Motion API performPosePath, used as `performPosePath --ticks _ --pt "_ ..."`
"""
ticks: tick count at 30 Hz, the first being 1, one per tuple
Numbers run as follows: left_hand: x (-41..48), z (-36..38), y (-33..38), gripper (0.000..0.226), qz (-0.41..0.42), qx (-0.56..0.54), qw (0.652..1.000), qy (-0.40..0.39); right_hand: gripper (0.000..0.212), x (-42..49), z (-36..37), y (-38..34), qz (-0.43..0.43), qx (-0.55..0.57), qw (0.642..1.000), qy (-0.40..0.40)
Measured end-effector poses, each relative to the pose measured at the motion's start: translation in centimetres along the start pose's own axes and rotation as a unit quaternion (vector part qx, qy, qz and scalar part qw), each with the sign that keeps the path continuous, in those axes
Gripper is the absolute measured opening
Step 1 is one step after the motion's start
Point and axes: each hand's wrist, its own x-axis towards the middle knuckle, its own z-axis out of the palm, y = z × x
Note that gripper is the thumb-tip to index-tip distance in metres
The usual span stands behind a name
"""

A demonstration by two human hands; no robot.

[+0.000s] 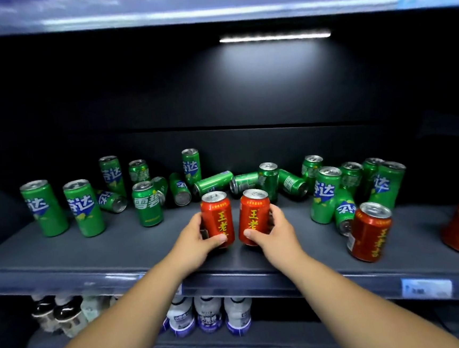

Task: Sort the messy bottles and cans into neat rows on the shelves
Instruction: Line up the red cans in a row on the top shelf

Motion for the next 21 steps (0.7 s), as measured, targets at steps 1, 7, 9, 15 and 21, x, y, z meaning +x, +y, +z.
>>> performPosePath --ticks 1,7,9,15,21 --pt "-0.6 0.1 0.8 0.058 0.002 -0.021 1.000 0.014 0.079 -0.3 -0.9 -0.7 -0.007 0.014 1.000 -0.002" --pt "-3.7 -0.1 7.5 0.066 0.070 -0.026 0.996 0.048 0.085 -2.6 -6.4 -5.7 -0.092 0.020 0.996 -0.002" --pt "-4.7 -0.5 10.2 0.066 0.101 -0.016 0.994 0.045 0.078 -3.7 -8.1 -7.9 -0.129 0.011 0.991 0.010" --pt "-5.7 -1.8 17.6 0.057 0.186 0.007 0.982 0.042 0.072 -6.3 -12.4 -13.5 -0.191 0.014 0.980 0.062" --pt "-6.0 -2.5 24.0 0.065 0.234 -0.039 0.971 0.037 0.061 -8.0 -16.6 -18.3 -0.203 0.036 0.969 0.136"
